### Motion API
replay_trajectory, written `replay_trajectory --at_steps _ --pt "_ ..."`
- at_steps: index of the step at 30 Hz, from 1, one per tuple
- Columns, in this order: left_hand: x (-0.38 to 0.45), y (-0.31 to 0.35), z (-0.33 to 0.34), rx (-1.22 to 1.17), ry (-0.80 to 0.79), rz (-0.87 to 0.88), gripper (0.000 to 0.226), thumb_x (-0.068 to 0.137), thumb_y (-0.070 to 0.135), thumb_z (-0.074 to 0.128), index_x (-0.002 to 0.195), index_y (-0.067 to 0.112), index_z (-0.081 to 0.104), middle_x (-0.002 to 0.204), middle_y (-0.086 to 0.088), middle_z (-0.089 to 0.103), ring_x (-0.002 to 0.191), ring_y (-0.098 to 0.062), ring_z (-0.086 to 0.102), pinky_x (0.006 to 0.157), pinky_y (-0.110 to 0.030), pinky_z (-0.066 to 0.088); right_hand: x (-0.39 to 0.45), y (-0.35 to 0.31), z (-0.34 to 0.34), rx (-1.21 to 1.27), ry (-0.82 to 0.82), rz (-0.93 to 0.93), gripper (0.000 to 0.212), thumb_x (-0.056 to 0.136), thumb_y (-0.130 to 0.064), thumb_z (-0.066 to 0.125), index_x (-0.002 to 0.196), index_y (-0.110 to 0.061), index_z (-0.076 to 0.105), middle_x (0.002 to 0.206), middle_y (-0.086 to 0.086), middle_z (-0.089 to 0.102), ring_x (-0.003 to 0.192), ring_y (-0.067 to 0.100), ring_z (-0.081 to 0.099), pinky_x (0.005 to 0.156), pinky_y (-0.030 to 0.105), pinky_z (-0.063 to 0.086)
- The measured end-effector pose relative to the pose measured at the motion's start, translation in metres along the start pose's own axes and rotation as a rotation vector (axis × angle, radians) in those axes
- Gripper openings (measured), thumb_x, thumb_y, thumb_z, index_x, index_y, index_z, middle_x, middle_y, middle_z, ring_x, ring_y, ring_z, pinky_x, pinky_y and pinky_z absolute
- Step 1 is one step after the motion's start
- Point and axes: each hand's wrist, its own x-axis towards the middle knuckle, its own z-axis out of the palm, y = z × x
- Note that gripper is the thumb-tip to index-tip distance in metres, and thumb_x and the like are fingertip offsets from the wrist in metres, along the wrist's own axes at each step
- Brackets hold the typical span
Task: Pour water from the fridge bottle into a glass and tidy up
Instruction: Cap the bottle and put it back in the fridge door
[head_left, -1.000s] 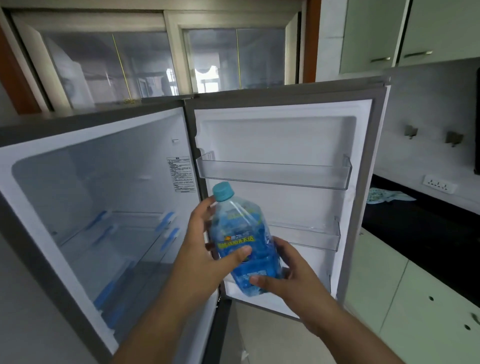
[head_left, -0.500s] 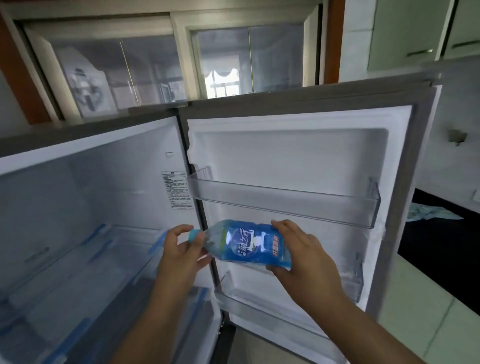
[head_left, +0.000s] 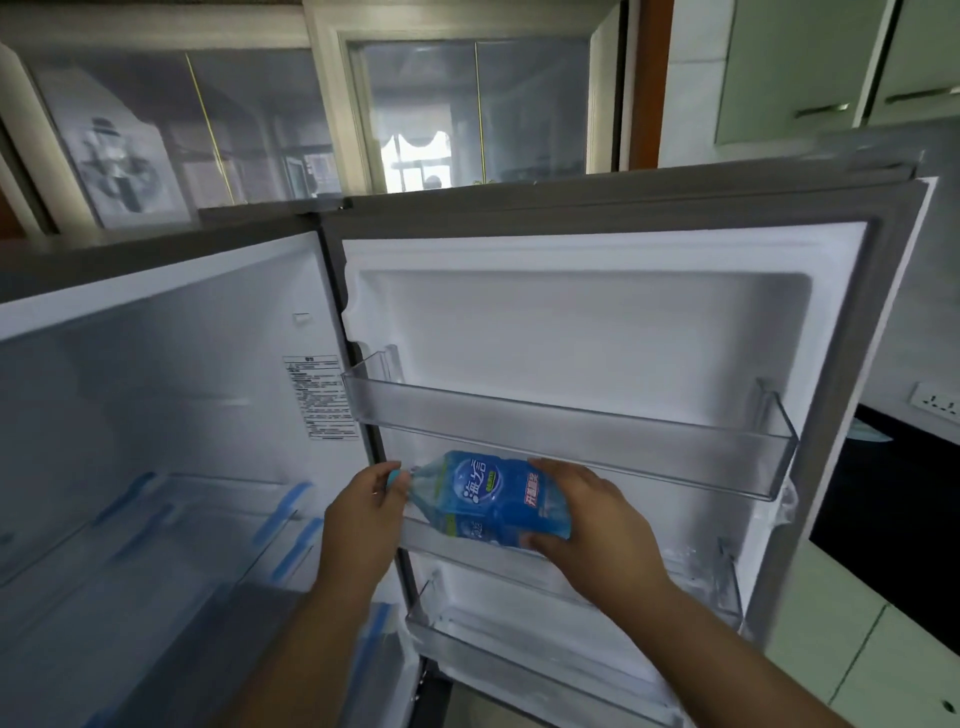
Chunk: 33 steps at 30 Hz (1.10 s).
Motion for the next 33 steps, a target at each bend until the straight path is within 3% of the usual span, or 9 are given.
replay_trajectory --at_steps 7,12,16,18,21,26,29,31,33 --pt "0.035 -0.013 0.016 0.301 -0.143 0.122 0.03 0.105 0.033 0.059 0.123 0.015 0.075 0.117 -0.007 0.077 0.104 -0.022 0.069 0.082 -0.022 0.043 0.005 0.013 0.014 -0.069 -0.037 0.056 0.065 0.084 -0.046 0.079 0.143 -0.049 0.052 0.148 -0.021 0.05 0.13 0.01 0.054 0.102 0.025 0.047" --pt "0.047 -0.026 0.024 0.401 -0.222 0.181 0.022 0.105 0.027 0.059 0.113 0.019 0.078 0.106 -0.009 0.078 0.093 -0.025 0.071 0.08 -0.03 0.053 0.001 0.012 0.021 -0.131 -0.072 0.071 0.057 0.091 -0.05 0.07 0.144 -0.052 0.05 0.156 -0.022 0.039 0.134 0.009 0.051 0.104 0.024 0.046" --pt "0.052 -0.029 0.028 0.589 -0.309 0.223 0.026 0.107 0.022 0.049 0.119 0.022 0.072 0.104 -0.006 0.075 0.088 -0.021 0.066 0.076 -0.029 0.051 -0.003 0.01 0.025 -0.2 -0.086 0.058 0.056 0.094 -0.057 0.062 0.147 -0.055 0.044 0.16 -0.021 0.035 0.131 0.013 0.052 0.101 0.027 0.049" --pt "0.052 -0.028 0.029 0.653 -0.343 0.236 0.03 0.106 0.019 0.048 0.129 0.023 0.067 0.111 -0.006 0.073 0.094 -0.021 0.067 0.078 -0.028 0.051 -0.003 0.008 0.025 -0.226 -0.098 0.073 0.056 0.096 -0.057 0.059 0.149 -0.055 0.041 0.161 -0.021 0.032 0.133 0.014 0.05 0.103 0.028 0.049" --pt "0.049 -0.025 0.028 0.67 -0.372 0.231 0.037 0.105 0.018 0.048 0.138 0.025 0.061 0.122 -0.006 0.07 0.105 -0.022 0.067 0.087 -0.028 0.051 0.0 0.002 0.023 -0.247 -0.129 0.116 0.057 0.098 -0.055 0.057 0.151 -0.054 0.038 0.163 -0.021 0.027 0.137 0.013 0.046 0.106 0.028 0.047" --pt "0.045 -0.019 0.024 0.647 -0.399 0.217 0.03 0.103 0.015 0.045 0.125 0.018 0.065 0.108 -0.003 0.067 0.092 -0.017 0.059 0.083 -0.029 0.052 -0.004 -0.008 0.024 -0.265 -0.154 0.175 0.058 0.101 -0.049 0.054 0.155 -0.049 0.033 0.167 -0.017 0.021 0.138 0.02 0.045 0.108 0.033 0.047" --pt "0.041 -0.009 0.024 0.528 -0.417 0.217 0.035 0.105 0.009 0.043 0.132 0.013 0.065 0.123 -0.011 0.07 0.098 -0.021 0.063 0.081 -0.027 0.049 -0.001 -0.009 0.017 -0.256 -0.213 0.197 0.059 0.104 -0.039 0.054 0.157 -0.047 0.03 0.17 -0.014 0.015 0.139 0.026 0.046 0.111 0.038 0.046" --pt "0.032 0.0 0.027 0.455 -0.342 0.317 0.04 0.102 0.009 0.047 0.138 0.017 0.063 0.127 -0.012 0.069 0.106 -0.026 0.064 0.086 -0.033 0.054 -0.004 -0.011 0.01 -0.261 -0.242 0.19 0.061 0.105 -0.033 0.053 0.158 -0.049 0.027 0.172 -0.011 0.008 0.139 0.027 0.048 0.109 0.04 0.048" --pt "0.012 0.012 0.033 0.468 -0.275 0.493 0.039 0.091 0.008 0.059 0.126 0.021 0.069 0.118 -0.005 0.072 0.108 -0.029 0.063 0.089 -0.045 0.056 -0.013 -0.012 0.004 -0.227 -0.188 0.214 0.061 0.104 -0.032 0.055 0.157 -0.048 0.03 0.172 -0.012 0.008 0.139 0.022 0.05 0.107 0.038 0.051"
